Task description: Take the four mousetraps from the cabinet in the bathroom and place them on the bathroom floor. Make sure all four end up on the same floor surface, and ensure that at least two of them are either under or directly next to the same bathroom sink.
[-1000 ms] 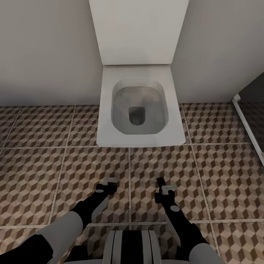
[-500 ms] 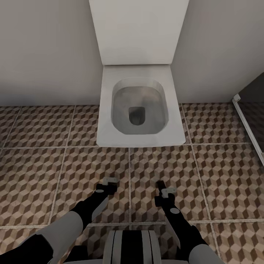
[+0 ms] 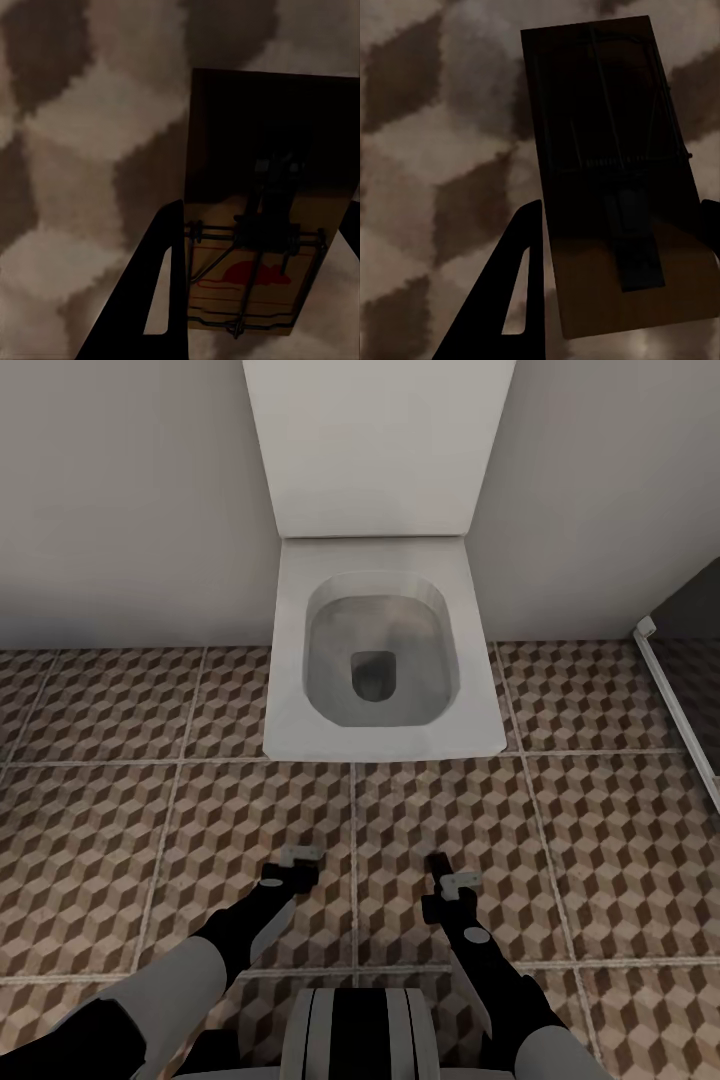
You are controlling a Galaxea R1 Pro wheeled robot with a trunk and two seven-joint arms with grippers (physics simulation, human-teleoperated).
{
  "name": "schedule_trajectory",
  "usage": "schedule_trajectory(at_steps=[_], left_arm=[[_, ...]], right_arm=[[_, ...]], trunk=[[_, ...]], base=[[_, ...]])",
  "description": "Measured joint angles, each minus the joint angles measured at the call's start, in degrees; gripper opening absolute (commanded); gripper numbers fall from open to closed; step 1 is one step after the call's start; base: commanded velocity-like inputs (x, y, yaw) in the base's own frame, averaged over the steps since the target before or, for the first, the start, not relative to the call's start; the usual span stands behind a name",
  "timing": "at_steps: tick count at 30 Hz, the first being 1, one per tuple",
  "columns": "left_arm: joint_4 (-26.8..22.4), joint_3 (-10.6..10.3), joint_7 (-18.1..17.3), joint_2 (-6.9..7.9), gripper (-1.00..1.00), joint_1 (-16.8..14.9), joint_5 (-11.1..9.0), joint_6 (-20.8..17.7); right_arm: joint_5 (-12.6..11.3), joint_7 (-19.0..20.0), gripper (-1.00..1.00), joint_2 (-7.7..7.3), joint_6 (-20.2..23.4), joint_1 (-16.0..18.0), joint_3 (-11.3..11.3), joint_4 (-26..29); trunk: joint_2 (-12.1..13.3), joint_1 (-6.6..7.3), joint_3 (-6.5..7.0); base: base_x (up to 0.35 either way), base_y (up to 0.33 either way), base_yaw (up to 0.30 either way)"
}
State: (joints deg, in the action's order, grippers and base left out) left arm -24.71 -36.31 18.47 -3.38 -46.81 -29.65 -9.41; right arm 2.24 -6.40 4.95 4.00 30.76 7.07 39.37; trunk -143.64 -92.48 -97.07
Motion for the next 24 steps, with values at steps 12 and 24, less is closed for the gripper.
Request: schedule_trajectory(at_steps=[12, 24], left_arm=[[0.55, -0.07, 0.0, -0.17, -1.0, 0.0, 0.0, 0.0], [0.78, -0.56, 0.01, -1.25, -1.0, 0.0, 0.0, -0.37]], right_arm=[[0.0, 0.0, -1.0, 0.0, 0.0, 0.0, 0.0, 0.0], [0.01, 0.0, -1.0, 0.0, 0.0, 0.0, 0.0, 0.0]], trunk=[[0.0, 0.0, 0.0], [0.0, 0.0, 0.0]], base=[[0.0, 0.0, 0.0], [0.0, 0.0, 0.0]])
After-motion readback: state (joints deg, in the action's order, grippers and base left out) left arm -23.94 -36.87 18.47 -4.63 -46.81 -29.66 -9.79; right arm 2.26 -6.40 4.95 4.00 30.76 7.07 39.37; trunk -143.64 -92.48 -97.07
